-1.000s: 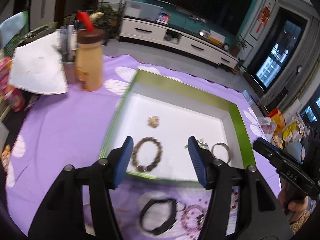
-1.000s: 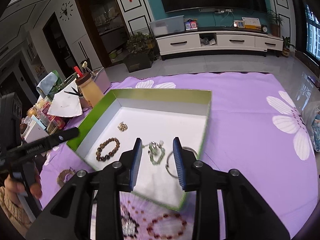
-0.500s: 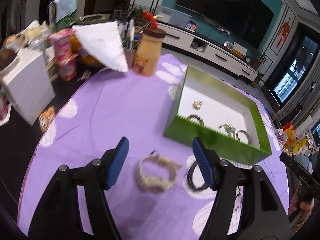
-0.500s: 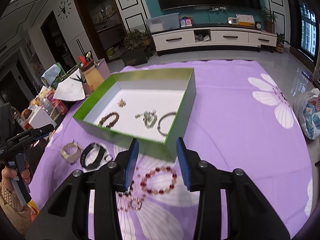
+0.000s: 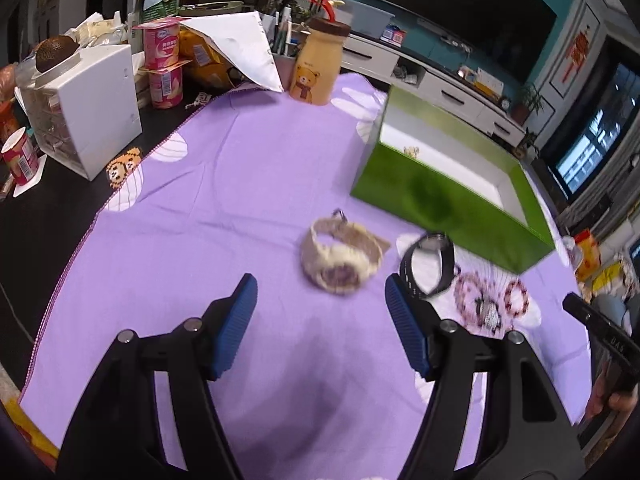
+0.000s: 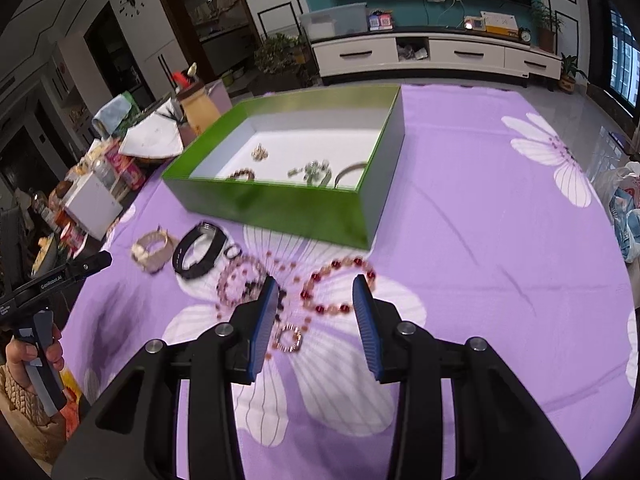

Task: Organize jewelry
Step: 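Move the left tool to the cream wristwatch and grasp its strap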

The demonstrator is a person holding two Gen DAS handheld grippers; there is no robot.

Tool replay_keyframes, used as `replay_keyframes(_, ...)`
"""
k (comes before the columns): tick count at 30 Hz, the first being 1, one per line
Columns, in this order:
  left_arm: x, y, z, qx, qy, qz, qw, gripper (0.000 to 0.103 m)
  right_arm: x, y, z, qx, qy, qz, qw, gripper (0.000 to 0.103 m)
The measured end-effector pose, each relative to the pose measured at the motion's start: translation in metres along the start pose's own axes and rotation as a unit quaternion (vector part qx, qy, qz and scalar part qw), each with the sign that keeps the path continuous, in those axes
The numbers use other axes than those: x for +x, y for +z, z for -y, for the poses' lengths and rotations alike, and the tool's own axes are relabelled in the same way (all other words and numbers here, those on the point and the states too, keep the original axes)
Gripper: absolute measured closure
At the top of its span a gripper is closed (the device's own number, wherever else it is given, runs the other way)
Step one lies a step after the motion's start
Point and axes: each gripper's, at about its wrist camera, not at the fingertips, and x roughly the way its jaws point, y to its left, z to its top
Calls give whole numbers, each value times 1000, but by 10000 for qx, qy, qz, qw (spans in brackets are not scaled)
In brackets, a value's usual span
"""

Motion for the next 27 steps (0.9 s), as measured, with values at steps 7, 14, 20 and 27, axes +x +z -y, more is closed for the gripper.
replay_keyframes(7,2,-18,6,120,-72,-163,9998,35,15,-20,-11,-160,4,-340,9993,64)
replay_keyframes(14,9,-23,9,104,-171,-298,9994,35,36,-37,-24,-463,-115,-563,9973,64)
replay_keyframes(20,12,-22,8,80,-148,-308,9994,35,51,-40,-32,-779,-320,-548,9949,64)
replay_keyframes(27,17,-16,5,-48,-164,-279,9995,35,61,-38,-47,-1277,-539,-407,9895,78)
